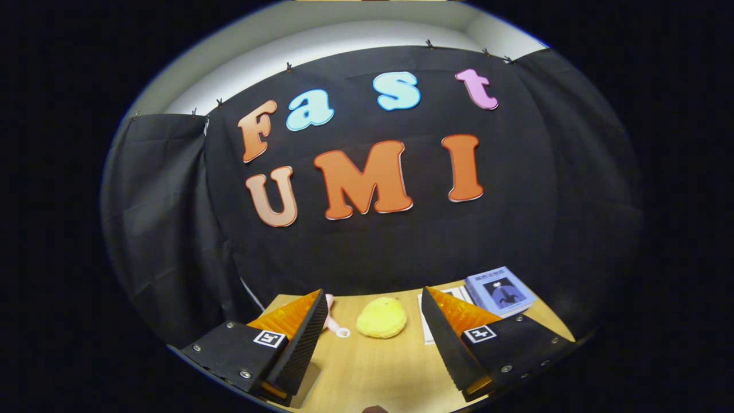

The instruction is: Open the storage box then place both shoes into the box .Put the left shoe in first, then the right shoe, with the right side of both shoes facing outward in a uniform manner.

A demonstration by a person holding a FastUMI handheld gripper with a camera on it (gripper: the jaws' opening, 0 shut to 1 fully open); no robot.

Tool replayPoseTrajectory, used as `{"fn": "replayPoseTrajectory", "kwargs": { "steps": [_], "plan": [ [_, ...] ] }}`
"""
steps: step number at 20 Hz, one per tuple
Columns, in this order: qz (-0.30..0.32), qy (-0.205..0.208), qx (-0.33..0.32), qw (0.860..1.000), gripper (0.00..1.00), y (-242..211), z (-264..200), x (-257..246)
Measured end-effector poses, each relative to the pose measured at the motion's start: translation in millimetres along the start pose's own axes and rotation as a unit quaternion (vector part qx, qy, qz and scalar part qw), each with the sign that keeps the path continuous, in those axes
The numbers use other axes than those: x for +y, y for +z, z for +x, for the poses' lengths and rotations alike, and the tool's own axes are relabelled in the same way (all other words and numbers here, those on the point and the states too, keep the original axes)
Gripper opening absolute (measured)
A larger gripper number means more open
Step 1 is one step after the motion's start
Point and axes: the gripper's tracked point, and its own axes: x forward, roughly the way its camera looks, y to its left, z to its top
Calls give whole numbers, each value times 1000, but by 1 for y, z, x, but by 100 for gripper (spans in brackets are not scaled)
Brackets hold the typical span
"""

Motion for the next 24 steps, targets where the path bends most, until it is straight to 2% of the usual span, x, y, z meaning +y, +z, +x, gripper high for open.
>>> {"fn": "replayPoseTrajectory", "kwargs": {
  "steps": [5,12,24],
  "plan": [
    [-20,-25,-63,997,97,46,-19,-36],
    [-51,-51,-132,989,97,70,-37,-70],
    [-78,-28,-218,972,98,83,-49,-75]
  ]
}}
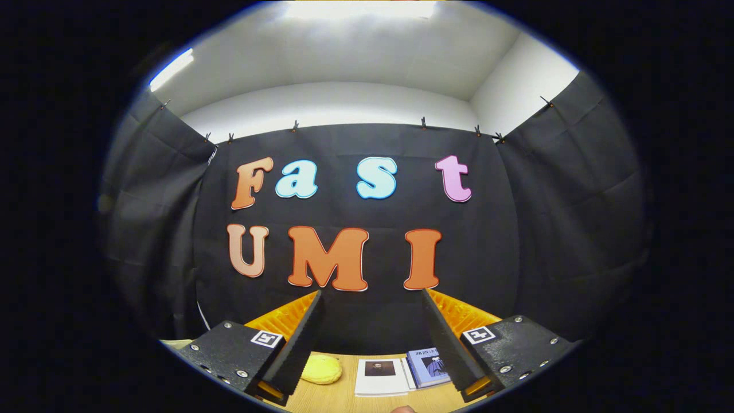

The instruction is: Open the storage box then place both shoes into the box .Put the left shoe in first, then the right shoe, with the right side of both shoes facing outward in a uniform manner.

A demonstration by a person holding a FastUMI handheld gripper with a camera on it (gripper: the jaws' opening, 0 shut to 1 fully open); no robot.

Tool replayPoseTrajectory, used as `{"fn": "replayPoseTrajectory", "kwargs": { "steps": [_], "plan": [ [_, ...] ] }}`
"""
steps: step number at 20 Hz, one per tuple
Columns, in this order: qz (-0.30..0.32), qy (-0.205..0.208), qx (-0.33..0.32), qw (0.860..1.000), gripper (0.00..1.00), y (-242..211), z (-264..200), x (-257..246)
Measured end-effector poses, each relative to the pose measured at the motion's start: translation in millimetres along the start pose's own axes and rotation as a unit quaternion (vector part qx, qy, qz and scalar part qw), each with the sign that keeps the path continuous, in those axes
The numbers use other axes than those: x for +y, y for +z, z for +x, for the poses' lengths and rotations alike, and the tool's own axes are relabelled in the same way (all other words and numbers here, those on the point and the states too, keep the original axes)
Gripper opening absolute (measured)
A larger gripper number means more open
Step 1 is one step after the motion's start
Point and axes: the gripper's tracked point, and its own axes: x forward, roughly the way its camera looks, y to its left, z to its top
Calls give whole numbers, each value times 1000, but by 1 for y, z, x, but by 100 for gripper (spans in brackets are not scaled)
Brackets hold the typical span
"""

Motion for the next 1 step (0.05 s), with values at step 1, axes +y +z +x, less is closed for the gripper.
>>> {"fn": "replayPoseTrajectory", "kwargs": {
  "steps": [1],
  "plan": [
    [-1,4,-8,1000,98,2,-2,2]
  ]
}}
